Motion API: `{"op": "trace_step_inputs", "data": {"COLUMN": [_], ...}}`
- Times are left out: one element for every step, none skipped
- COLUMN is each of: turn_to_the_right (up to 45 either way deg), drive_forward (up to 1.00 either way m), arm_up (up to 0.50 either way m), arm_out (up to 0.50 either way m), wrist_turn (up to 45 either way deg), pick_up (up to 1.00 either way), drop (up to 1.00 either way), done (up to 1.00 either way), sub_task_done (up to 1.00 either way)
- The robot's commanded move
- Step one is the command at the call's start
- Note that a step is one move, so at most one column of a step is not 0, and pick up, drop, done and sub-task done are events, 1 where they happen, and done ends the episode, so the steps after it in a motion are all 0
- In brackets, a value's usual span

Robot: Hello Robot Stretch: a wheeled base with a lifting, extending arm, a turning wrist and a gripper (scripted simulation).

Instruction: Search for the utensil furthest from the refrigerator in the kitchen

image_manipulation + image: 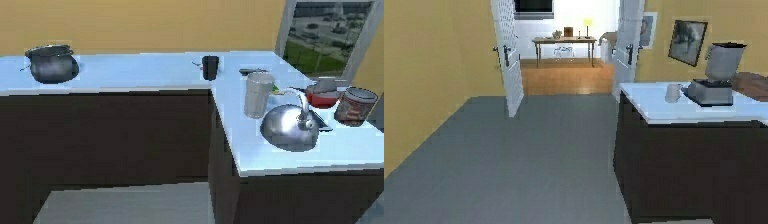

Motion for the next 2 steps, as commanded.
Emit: {"op": "trace_step_inputs", "data": {"turn_to_the_right": [0.0,45.0], "drive_forward": [0.65,0.0], "arm_up": [0.0,0.0], "arm_out": [0.0,0.0], "wrist_turn": [0.0,0.0], "pick_up": [0.0,0.0], "drop": [0.0,0.0], "done": [0.0,0.0], "sub_task_done": [0.0,0.0]}}
